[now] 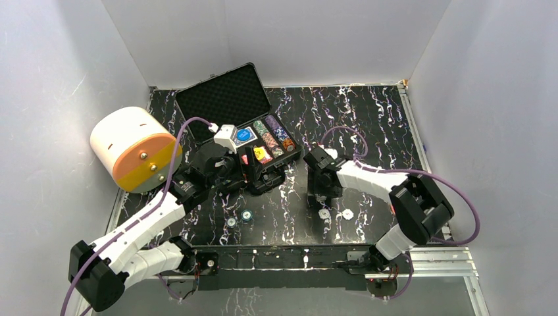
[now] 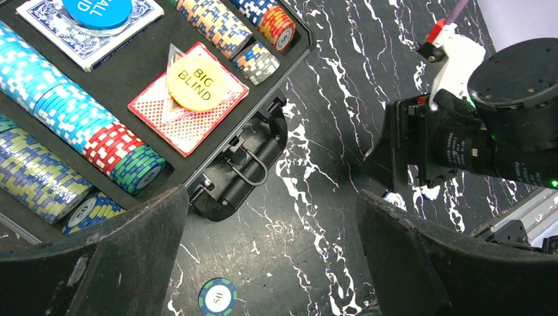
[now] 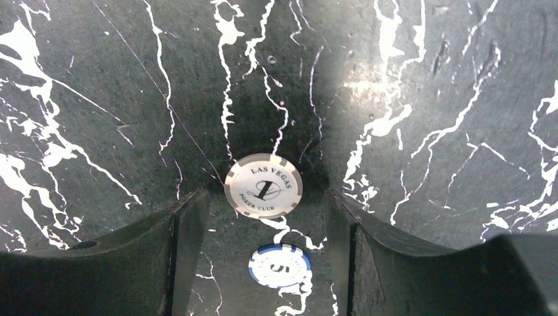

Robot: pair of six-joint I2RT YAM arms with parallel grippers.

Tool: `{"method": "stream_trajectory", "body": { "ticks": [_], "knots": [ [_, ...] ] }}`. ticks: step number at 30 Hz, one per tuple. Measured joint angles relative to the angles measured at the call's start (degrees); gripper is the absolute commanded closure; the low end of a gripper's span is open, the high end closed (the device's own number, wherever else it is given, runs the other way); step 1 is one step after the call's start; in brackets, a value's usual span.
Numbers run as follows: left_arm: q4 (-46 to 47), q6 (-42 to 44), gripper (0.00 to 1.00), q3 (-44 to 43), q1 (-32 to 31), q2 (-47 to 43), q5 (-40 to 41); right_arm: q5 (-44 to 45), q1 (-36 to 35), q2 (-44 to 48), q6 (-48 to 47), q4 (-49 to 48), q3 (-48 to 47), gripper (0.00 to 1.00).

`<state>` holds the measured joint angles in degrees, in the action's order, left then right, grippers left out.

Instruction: Pack up texas hold em set

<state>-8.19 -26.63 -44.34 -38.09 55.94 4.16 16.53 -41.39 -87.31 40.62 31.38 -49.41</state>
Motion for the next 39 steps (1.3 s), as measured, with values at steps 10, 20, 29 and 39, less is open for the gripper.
{"method": "stream_trajectory", "body": {
  "ticks": [10, 20, 29, 39],
  "knots": [
    [-0.04, 0.0, 0.02, 0.0, 0.0, 0.24, 0.94, -2.34, 0.0, -5.18, -6.29, 0.5, -3.98, 0.51],
    [-0.15, 0.0, 0.02, 0.0, 0.0, 0.22, 1.2, -3.17, 0.11, -5.25, -6.36, 0.79, -4.0, 0.38],
    [-0.17, 0.0, 0.02, 0.0, 0.0, 0.22, 1.2, -4.11, 0.35, -5.09, -5.68, 2.64, -4.0, 0.5],
    [-0.2, -0.24, 0.02, 0.0, 0.0, 0.22, 1.16, -3.1, 0.37, -3.61, -3.65, 1.27, -2.38, 0.67]
  ]
}}
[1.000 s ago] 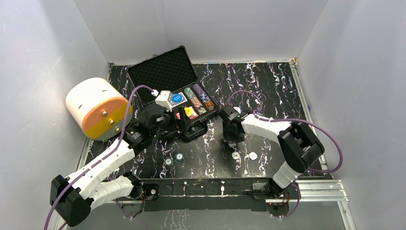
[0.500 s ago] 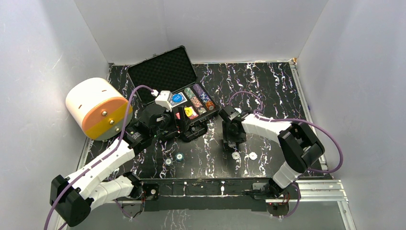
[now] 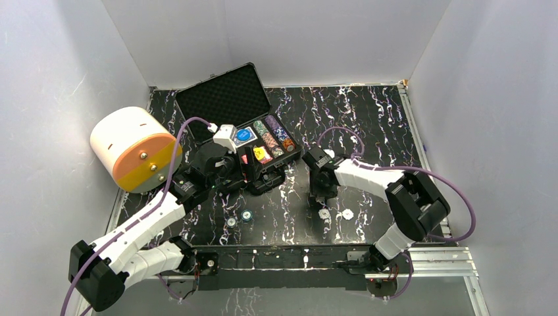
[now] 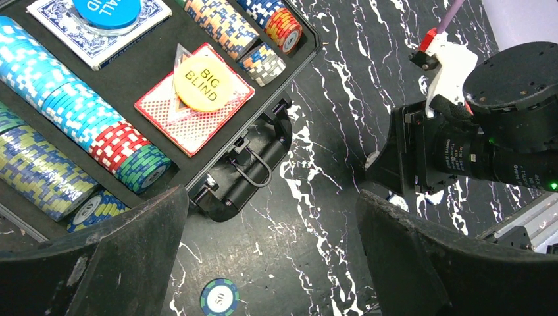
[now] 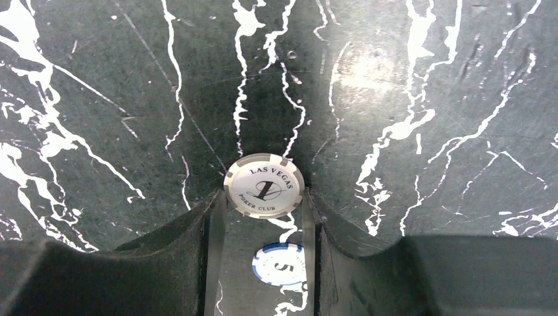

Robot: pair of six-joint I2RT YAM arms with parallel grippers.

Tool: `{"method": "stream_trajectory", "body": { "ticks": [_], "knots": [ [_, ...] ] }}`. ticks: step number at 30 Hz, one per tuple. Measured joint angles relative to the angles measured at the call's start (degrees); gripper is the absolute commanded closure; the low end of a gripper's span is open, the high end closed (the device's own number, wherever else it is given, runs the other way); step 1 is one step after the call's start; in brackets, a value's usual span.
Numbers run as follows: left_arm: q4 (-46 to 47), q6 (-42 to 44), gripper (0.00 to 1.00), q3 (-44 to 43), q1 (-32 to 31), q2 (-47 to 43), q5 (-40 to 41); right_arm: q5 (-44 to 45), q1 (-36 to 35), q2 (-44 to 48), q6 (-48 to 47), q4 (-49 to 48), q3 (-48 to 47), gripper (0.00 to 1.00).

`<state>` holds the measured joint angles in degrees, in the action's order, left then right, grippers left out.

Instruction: Pack up texas hold em set

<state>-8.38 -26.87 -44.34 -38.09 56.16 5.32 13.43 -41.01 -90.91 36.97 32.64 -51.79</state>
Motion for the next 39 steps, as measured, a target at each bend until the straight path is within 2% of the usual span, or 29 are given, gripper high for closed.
{"method": "stream_trajectory", "body": {
  "ticks": [5, 10, 16, 26, 29, 33, 39],
  "knots": [
    [0.28, -1.14, 0.02, 0.04, 0.0, 0.04, -1.55, 1.75, 0.02, 3.3, 2.32, -0.87, 1.79, 0.67],
    [2.38, -3.15, 0.02, 1.33, 0.0, 0.7, -4.33, 3.04, 0.02, 10.99, 5.05, -1.66, 1.86, 0.67],
    [6.05, -6.56, 0.09, 4.44, 0.0, 2.38, -8.44, 3.15, 0.02, 16.11, 9.92, -2.47, 1.42, 0.66],
    [27.41, -12.39, 0.06, 13.33, -2.23, 7.54, -12.9, 1.53, 0.02, 18.69, 22.71, -3.87, -2.89, 0.65],
    [32.94, -12.87, 0.13, 13.31, -4.04, 11.43, -12.79, 0.68, 0.02, 19.39, 26.32, -4.57, -3.17, 0.65],
    [36.33, -13.22, 0.2, 12.07, -6.93, 15.93, -10.82, -0.94, 0.02, 19.93, 31.23, -4.76, -3.17, 0.65],
    [39.87, -13.81, 0.21, 9.62, -9.38, 18.47, -7.65, -3.61, 0.02, 20.46, 38.07, -6.16, -3.17, 0.65]
  ]
}}
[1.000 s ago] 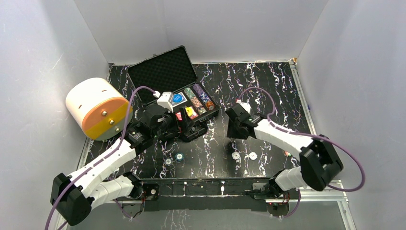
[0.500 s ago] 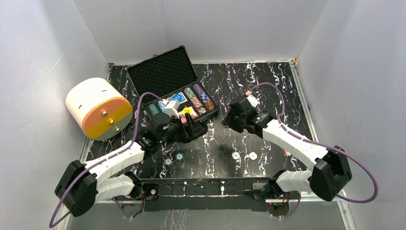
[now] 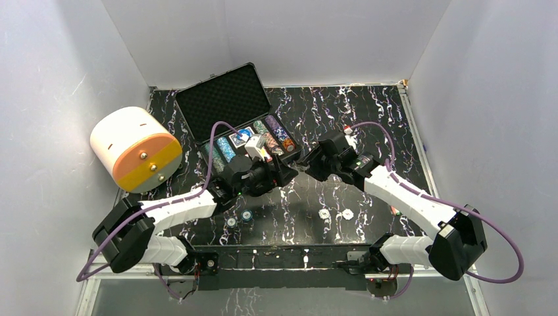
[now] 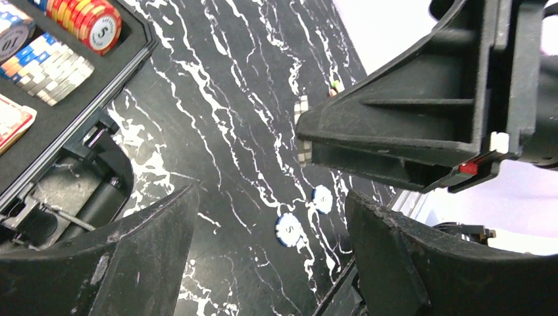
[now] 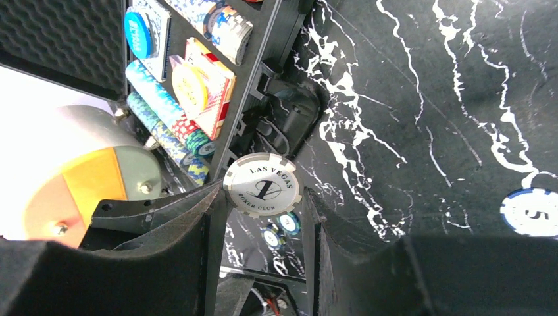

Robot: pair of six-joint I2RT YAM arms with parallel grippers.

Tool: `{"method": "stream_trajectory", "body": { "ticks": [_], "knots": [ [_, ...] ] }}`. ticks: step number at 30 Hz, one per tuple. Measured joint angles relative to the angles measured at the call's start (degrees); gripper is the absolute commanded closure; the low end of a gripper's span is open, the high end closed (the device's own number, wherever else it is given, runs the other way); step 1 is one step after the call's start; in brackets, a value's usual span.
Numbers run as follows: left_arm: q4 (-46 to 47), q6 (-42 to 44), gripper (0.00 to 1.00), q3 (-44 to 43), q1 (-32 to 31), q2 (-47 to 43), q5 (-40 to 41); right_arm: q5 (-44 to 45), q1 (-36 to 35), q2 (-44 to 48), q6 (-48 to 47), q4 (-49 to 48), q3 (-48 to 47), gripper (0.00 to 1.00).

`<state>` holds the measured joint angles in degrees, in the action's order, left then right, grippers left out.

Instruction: Pack up texas hold em set

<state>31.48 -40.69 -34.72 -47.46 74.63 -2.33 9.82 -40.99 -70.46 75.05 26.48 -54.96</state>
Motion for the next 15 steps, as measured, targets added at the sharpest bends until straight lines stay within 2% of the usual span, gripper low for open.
{"method": "stream_trajectory", "body": {
  "ticks": [2, 6, 15],
  "knots": [
    [1.66, -0.13, 0.21, -0.04, -0.42, 0.37, 0.15, -0.42, 0.0, 0.02, 1.44, -0.11, 0.0, 0.65],
    [3.91, -0.37, 0.29, -0.52, -0.94, 2.36, 0.44, -1.2, 0.0, 0.02, 3.48, -0.13, 0.0, 0.65],
    [6.75, -0.46, 0.58, -3.56, -1.42, 6.05, 1.49, -2.99, 0.0, 0.02, 6.12, -1.42, 0.0, 0.65]
  ]
}}
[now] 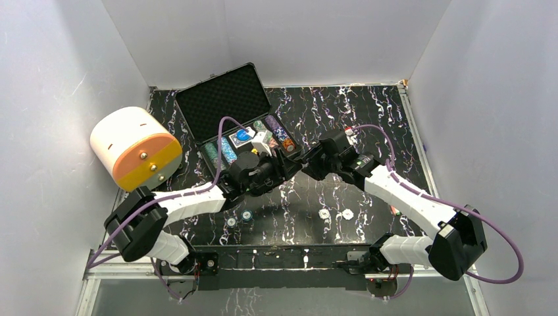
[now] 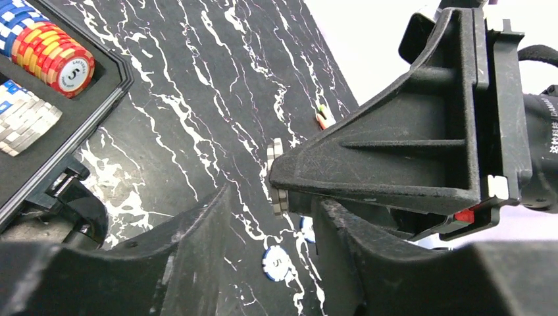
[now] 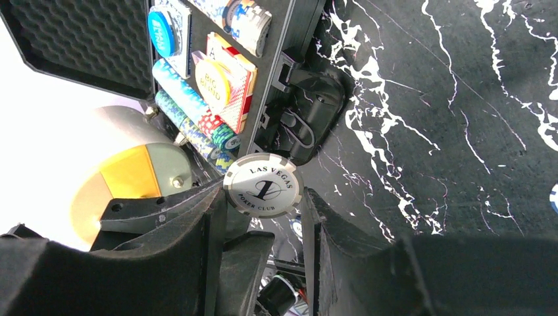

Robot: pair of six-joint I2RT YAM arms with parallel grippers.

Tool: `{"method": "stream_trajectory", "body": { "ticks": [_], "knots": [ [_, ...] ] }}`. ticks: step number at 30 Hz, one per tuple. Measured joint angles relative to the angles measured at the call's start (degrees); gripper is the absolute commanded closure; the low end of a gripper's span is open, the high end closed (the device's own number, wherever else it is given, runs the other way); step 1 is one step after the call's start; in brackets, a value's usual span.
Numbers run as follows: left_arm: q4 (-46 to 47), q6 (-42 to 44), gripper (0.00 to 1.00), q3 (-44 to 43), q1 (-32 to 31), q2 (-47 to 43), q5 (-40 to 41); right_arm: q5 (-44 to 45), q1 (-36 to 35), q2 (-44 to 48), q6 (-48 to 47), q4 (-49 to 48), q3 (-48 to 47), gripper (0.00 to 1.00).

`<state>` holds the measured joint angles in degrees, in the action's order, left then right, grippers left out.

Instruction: Pack up texas hold em set

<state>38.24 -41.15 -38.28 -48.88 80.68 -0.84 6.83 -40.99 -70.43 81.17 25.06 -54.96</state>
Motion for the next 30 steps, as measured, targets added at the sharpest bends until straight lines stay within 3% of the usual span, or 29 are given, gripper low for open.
{"method": "stream_trajectory", "body": {
  "ticks": [8, 10, 13, 15, 23, 30],
  "knots": [
    [1.64, -0.28, 1.0, -1.22, -0.13, 2.38, 0.39, -0.85, 0.22, 0.0, 1.22, -1.51, 0.22, 0.63],
    [1.84, -0.48, 1.0, -1.22, -0.26, 2.38, 0.52, -0.96, 0.28, 0.0, 1.42, -1.92, 0.44, 0.52],
    [1.95, 0.04, 1.0, -1.25, -0.26, 2.4, 0.83, -0.85, 0.37, 0.02, 0.83, -2.4, 0.46, 0.19],
    [0.48, 1.27, 1.0, -1.73, -0.26, 2.4, 1.57, -0.5, 0.39, 0.17, -1.64, -2.56, 0.46, 0.1],
    [-22.6, 18.34, 1.0, -16.17, -0.07, 3.45, 1.86, 6.27, 2.25, 6.27, -18.14, -0.87, -0.42, 0.08],
    [-41.92, 36.46, 1.0, -29.16, 2.45, 11.69, -0.11, 15.34, 2.56, 17.55, -23.32, 1.01, 1.49, 0.09]
  ]
}}
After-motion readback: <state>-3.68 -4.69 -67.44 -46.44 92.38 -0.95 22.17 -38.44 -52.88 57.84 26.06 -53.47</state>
